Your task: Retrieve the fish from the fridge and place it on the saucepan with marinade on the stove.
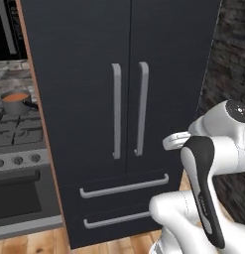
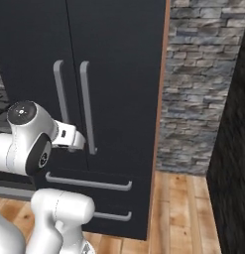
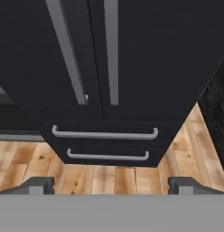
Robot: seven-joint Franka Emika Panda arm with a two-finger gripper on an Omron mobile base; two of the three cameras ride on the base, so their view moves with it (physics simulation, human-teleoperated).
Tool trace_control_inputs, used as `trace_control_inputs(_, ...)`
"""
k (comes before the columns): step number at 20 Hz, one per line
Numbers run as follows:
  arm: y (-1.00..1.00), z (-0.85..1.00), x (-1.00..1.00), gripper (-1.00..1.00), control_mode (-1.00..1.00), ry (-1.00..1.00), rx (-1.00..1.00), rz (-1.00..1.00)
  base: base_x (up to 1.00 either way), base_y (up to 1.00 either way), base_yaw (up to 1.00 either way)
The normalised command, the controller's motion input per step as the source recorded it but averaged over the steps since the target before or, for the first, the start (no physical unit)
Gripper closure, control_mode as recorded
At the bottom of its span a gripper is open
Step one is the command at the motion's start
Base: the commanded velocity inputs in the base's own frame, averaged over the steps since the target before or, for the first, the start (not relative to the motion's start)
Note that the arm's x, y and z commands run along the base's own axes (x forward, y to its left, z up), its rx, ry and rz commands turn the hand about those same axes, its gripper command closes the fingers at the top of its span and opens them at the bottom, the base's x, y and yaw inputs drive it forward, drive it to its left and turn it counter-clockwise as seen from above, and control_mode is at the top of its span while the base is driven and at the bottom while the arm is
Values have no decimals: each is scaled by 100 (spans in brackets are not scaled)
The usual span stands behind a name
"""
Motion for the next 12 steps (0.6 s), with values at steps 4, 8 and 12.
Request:
trace_control_inputs(4,0,0,0,-100,100,0,0,0,-21,33,0)
trace_control_inputs(8,0,0,0,-100,100,0,0,0,-7,46,0)
trace_control_inputs(12,0,0,0,-100,100,0,0,0,0,1,0)
